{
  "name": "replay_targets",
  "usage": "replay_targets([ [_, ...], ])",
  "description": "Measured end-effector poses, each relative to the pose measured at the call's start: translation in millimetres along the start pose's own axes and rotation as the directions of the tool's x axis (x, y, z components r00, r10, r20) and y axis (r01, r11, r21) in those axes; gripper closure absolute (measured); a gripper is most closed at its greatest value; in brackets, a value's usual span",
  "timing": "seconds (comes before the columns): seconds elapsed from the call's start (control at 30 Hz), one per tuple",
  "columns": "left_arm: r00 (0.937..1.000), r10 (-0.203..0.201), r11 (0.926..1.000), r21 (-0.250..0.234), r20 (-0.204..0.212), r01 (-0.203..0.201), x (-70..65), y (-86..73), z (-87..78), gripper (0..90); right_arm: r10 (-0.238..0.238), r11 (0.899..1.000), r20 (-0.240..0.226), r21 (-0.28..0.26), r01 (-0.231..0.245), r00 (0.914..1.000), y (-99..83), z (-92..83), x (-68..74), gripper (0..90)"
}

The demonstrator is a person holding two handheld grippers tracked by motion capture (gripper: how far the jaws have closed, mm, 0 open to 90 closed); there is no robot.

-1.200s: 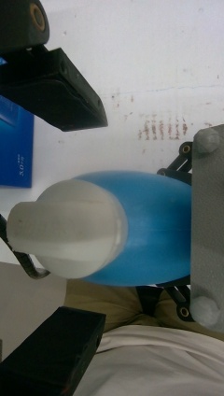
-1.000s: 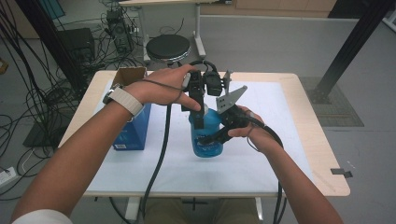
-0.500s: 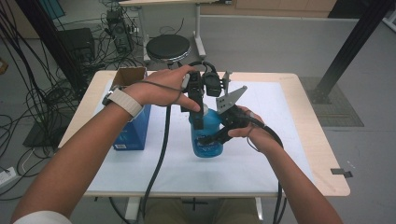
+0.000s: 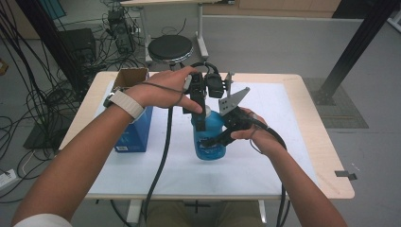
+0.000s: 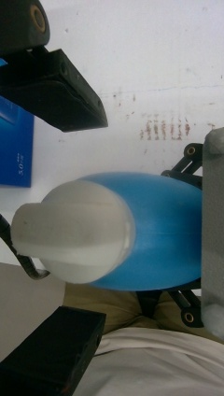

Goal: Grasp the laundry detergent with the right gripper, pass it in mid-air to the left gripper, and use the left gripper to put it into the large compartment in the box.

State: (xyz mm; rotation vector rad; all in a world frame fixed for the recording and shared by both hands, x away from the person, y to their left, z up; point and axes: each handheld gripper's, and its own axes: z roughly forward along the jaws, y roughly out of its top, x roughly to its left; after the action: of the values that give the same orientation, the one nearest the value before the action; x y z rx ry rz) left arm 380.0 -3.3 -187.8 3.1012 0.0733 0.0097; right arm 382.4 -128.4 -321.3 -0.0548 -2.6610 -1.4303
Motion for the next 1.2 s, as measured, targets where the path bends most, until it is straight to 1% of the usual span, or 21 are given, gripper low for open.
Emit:
replay_targets([
  [0.3,1.0000,-0.009,0.9999,-0.007,0.001,0.009,0.4,-0.9,0.0,7.3,0.000,1.000,0.001,0.000,0.000,1.0000,-0.1,0.9,-0.4,43.4],
  [0.6,1.0000,-0.008,0.9999,-0.012,0.000,0.008,1.0,-1.5,-0.2,7.4,0.004,1.000,-0.001,-0.003,-0.004,1.0000,-0.2,0.5,-1.5,43.4],
  [0.73,0.9999,-0.011,0.9999,-0.013,0.001,0.011,1.4,-1.6,0.1,7.4,-0.001,1.000,-0.002,-0.006,0.001,1.0000,-0.4,0.2,-1.7,43.4],
  [0.77,0.9999,-0.011,0.9999,-0.012,0.002,0.011,1.4,-1.6,0.2,7.4,-0.009,1.000,0.003,-0.008,0.009,1.0000,-0.2,0.0,-1.5,43.3],
  [1.03,0.9999,-0.015,0.9998,-0.013,-0.001,0.015,1.3,-1.9,0.0,7.4,-0.003,1.000,0.003,-0.010,0.004,1.0000,-0.2,-0.4,-1.7,43.4],
  [1.2,0.9999,-0.015,0.9998,-0.013,-0.001,0.015,0.7,-1.9,0.2,7.4,-0.009,1.000,0.009,-0.016,0.009,0.9999,-0.3,-0.9,-2.1,43.3],
])
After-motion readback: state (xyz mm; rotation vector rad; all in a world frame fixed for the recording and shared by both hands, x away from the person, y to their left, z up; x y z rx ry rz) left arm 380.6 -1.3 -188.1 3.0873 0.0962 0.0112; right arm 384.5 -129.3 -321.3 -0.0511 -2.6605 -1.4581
